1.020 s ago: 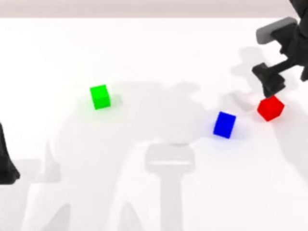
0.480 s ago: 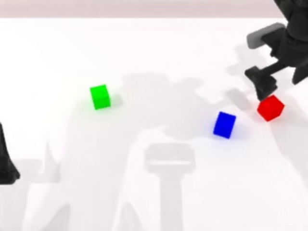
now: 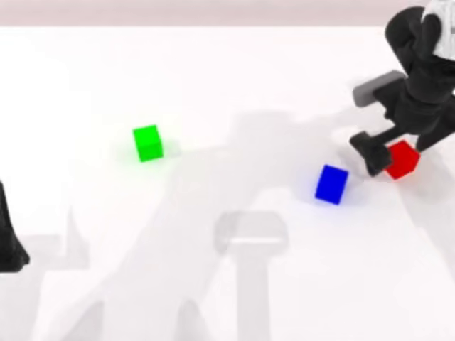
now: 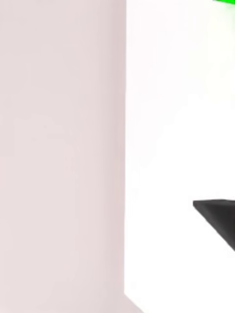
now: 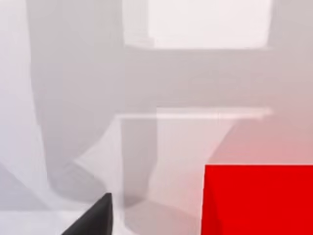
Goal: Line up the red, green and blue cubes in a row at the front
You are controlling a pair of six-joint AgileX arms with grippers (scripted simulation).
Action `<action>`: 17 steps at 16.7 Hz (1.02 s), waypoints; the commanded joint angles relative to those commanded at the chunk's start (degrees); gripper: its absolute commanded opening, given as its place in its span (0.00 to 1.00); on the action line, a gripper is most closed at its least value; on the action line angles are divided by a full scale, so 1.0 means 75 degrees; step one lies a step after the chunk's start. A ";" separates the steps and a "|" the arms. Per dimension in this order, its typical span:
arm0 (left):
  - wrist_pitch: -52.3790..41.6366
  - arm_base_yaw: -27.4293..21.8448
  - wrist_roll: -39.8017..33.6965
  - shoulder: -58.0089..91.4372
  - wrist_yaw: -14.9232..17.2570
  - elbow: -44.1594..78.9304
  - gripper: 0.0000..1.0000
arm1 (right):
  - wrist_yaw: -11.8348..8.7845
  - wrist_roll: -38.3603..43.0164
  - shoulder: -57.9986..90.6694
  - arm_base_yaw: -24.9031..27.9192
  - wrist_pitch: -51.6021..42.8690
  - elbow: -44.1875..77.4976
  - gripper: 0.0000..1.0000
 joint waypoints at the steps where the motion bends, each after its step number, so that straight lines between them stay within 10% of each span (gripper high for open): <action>1: 0.0000 0.0000 0.0000 0.0000 0.0000 0.0000 1.00 | 0.0001 0.0005 0.0077 0.0002 0.0211 -0.0163 1.00; 6: 0.0000 0.0000 0.0000 0.0000 0.0000 0.0000 1.00 | 0.0002 0.0008 0.0150 0.0006 0.0386 -0.0313 1.00; 17: 0.0000 0.0000 0.0000 0.0000 0.0000 0.0000 1.00 | 0.0002 0.0008 0.0150 0.0006 0.0386 -0.0313 0.17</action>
